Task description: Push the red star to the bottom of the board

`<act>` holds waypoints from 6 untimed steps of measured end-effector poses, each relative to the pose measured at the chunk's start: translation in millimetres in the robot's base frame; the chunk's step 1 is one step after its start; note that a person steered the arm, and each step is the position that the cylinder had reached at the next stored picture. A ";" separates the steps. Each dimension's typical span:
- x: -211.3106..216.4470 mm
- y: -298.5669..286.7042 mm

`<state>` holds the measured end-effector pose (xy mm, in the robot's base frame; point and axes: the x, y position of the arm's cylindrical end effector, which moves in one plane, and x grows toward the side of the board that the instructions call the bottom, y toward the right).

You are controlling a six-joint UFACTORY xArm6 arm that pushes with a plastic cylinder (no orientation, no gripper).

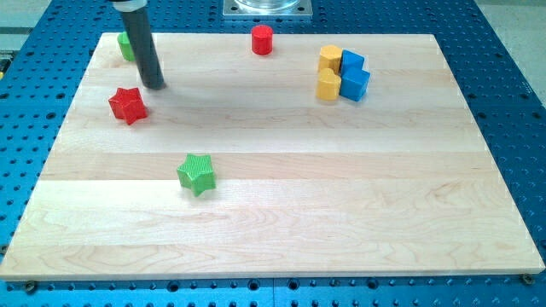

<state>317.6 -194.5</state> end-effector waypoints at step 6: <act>97.9 40.3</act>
